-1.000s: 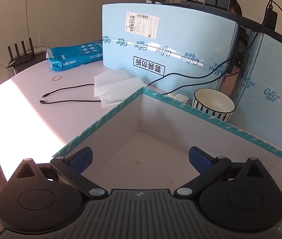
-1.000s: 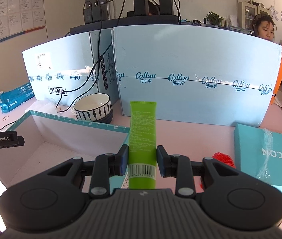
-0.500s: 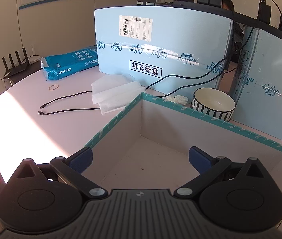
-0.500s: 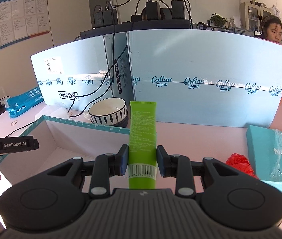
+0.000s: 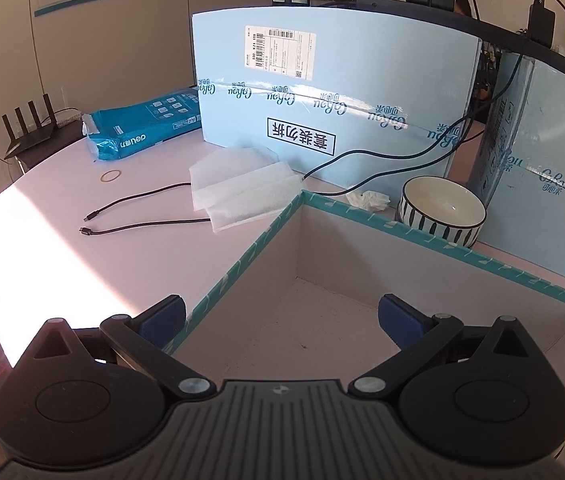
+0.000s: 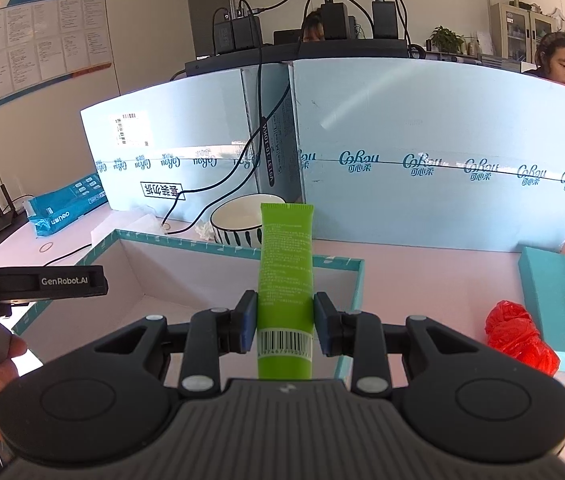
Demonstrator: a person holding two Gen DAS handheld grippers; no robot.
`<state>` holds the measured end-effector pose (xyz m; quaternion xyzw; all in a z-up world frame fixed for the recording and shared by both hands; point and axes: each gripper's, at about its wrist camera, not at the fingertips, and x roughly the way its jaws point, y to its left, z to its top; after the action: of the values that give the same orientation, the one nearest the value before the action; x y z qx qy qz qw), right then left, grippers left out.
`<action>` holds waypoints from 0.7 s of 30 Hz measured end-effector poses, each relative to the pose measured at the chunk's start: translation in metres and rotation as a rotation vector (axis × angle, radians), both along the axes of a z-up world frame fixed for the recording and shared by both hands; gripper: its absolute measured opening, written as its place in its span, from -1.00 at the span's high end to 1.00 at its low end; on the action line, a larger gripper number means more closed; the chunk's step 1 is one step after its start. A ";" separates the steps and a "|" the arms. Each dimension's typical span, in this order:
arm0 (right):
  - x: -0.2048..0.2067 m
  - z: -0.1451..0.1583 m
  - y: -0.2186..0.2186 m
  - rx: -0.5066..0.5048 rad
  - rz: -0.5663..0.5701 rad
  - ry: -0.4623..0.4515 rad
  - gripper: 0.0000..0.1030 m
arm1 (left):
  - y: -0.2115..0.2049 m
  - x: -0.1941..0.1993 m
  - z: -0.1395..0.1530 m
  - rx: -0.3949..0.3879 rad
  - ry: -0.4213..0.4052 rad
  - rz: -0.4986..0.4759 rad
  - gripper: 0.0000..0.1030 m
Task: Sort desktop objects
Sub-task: 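Carry the green tube with the right gripper over the white box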
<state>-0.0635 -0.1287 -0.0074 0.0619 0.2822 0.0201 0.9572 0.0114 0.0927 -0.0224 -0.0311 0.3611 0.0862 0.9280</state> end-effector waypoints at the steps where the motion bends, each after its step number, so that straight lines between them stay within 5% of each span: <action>1: 0.000 0.000 0.003 0.000 0.005 0.000 0.36 | 0.001 0.000 0.001 0.008 -0.003 0.002 -1.00; 21: 0.015 -0.018 0.040 0.023 0.103 0.065 0.36 | 0.018 -0.003 0.001 0.024 0.018 0.005 -1.00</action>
<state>-0.0482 -0.0884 -0.0255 0.0592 0.3158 0.0704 0.9444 0.0088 0.1108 -0.0219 -0.0201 0.3685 0.0932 0.9247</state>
